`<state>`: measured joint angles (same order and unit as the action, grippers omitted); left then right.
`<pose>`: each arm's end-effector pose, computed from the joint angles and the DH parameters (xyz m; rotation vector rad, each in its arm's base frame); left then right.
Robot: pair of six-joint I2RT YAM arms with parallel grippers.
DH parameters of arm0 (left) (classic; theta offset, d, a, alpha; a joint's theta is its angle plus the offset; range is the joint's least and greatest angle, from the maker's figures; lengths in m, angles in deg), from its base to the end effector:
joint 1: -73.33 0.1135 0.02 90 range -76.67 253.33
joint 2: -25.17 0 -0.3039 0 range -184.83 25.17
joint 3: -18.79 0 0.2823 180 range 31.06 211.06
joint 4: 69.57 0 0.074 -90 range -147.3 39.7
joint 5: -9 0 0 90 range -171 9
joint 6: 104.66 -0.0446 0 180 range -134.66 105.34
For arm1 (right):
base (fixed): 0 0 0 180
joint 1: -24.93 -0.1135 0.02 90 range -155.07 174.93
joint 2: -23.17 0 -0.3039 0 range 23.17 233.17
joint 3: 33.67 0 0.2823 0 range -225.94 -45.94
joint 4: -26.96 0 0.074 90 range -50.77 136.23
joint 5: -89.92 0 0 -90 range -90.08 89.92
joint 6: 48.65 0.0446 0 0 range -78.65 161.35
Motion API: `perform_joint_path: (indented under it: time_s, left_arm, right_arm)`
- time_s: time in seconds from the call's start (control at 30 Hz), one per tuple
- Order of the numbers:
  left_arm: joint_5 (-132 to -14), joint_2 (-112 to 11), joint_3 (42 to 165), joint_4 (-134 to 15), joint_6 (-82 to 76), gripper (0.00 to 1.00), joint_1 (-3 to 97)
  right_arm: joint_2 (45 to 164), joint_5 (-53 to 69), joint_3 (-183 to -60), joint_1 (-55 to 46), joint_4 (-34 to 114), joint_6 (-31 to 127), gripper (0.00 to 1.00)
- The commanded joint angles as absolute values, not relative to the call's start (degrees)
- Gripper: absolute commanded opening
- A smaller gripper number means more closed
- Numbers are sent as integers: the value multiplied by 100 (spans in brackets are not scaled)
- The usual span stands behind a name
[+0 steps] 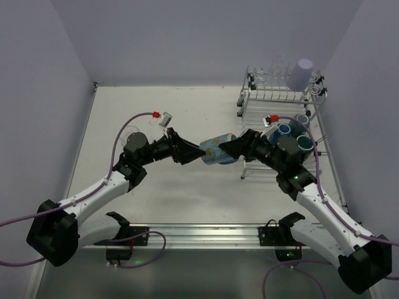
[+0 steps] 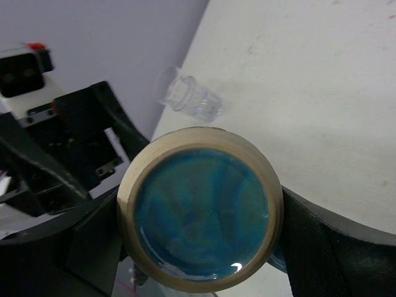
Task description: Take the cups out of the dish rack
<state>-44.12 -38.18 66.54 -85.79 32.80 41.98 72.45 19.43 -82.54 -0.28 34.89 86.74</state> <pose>0.2126 -0.1609 0.3104 0.3299 1.7674 -1.5322 0.1917 0.1067 0.3250 0.0533 1.8618 1.1784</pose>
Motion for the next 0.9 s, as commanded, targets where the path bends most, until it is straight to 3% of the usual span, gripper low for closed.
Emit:
perform_joint_path:
  time_s: [0.0, 0.27, 0.37, 0.47, 0.53, 0.6, 0.67, 0.7, 0.77, 0.87]
  left_arm:
    - [-4347, -4004, 6516, -9623, 3667, 74, 4099]
    - [-4374, -4083, 6507, -9650, 3710, 72, 3958]
    - [-4286, -4119, 6490, -9878, 3833, 66, 3906]
    - [-4268, -4128, 6437, -10168, 3939, 52, 3879]
    - [-4338, -4110, 6419, -10300, 3948, 32, 3870]
    - [-4487, -4066, 6393, -10336, 3922, 11, 3879]
    - [-4601, -3926, 6349, -10371, 3887, 0, 3870]
    - [-4654, -3873, 6323, -10536, 3878, 0, 3870]
    - [-4690, -3663, 6287, -10608, 3826, 0, 3870]
    - [-4725, -3312, 6200, -10661, 3755, 0, 3870]
  right_arm:
    - [7256, 2637, -8304, -231, 1516, 9470, 46]
    - [7598, 2725, -7952, -302, 680, 9883, 46]
    - [7801, 2725, -7917, -346, 435, 9980, 46]
    - [8152, 2848, -7847, -407, 22, 10217, 48]
    - [8390, 2909, -7785, -442, -216, 10410, 50]
    - [8600, 2971, -7715, -495, -462, 10507, 62]
    - [8706, 2963, -7644, -539, -717, 10630, 73]
    - [8768, 2971, -7540, -539, -839, 10683, 86]
    - [8900, 2954, -7408, -539, -1296, 10894, 96]
    - [9058, 2989, -7310, -530, -1815, 11166, 99]
